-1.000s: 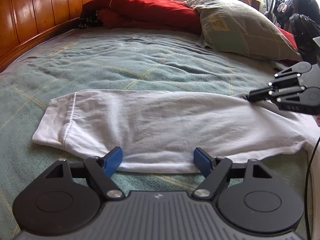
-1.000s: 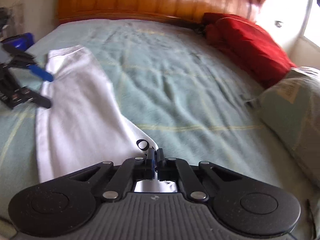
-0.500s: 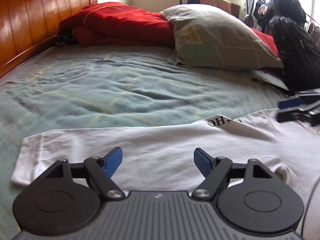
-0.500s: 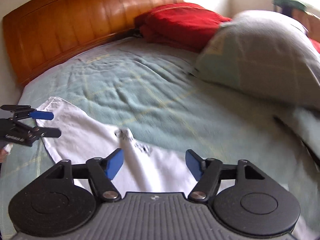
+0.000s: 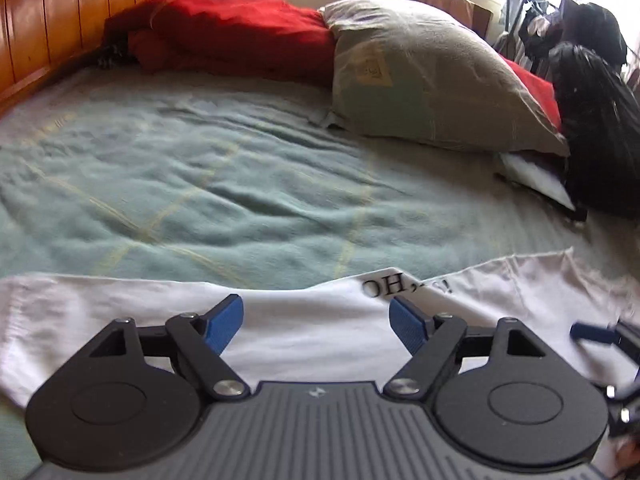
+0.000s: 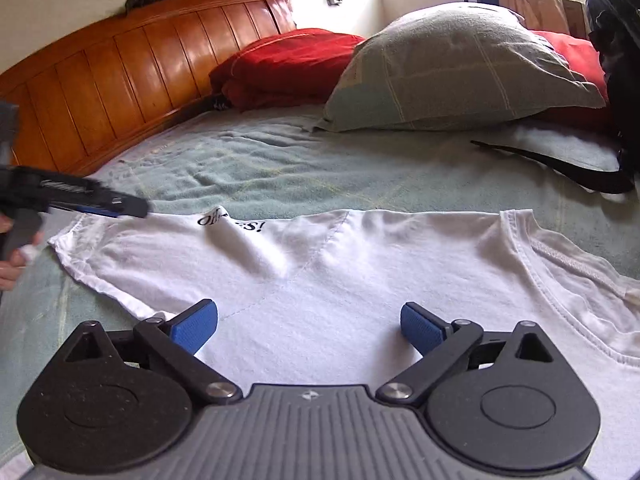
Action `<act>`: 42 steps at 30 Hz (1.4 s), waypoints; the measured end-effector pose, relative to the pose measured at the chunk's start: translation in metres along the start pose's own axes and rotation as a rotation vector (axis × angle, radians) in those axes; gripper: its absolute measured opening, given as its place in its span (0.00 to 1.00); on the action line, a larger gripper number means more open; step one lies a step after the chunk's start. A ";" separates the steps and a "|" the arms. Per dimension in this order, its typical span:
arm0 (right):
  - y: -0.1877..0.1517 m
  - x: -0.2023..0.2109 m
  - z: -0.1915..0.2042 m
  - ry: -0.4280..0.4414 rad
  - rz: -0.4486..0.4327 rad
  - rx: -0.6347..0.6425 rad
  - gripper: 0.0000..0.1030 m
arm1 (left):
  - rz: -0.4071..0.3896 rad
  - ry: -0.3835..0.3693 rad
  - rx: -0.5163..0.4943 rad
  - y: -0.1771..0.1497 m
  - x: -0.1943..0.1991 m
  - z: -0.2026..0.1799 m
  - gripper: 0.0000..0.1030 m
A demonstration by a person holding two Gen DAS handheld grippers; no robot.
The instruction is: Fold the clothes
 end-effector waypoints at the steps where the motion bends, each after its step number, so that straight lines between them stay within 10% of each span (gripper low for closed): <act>1: 0.000 0.001 -0.001 0.007 -0.002 -0.002 1.00 | 0.039 0.000 0.026 -0.005 -0.011 -0.001 0.78; 12: -0.002 0.006 -0.006 0.067 -0.027 -0.031 1.00 | 0.017 0.002 -0.022 0.001 -0.005 -0.026 0.79; 19: 0.000 0.010 -0.003 0.048 -0.021 -0.021 1.00 | 0.012 0.155 0.023 0.024 -0.032 -0.021 0.76; 28: 0.019 0.039 -0.017 0.015 -0.059 -0.029 1.00 | 0.141 -0.303 0.039 0.016 0.000 -0.114 0.80; 33: 0.030 0.056 -0.025 -0.003 -0.081 -0.034 1.00 | 0.254 -0.302 0.086 0.008 -0.036 -0.130 0.80; 42: 0.030 0.055 -0.037 -0.010 -0.071 -0.071 1.00 | 0.162 -0.238 0.071 0.030 -0.046 -0.151 0.87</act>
Point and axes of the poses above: each gripper's, at about its wrist camera, not at the fingertips, and x roughly against the way its jaws point, z to its left, y to its top, the point moved 6 cm from there along -x, roughly the way its jaws point, and after that the axes turned 10 degrees about y, right-handed, at the moved point
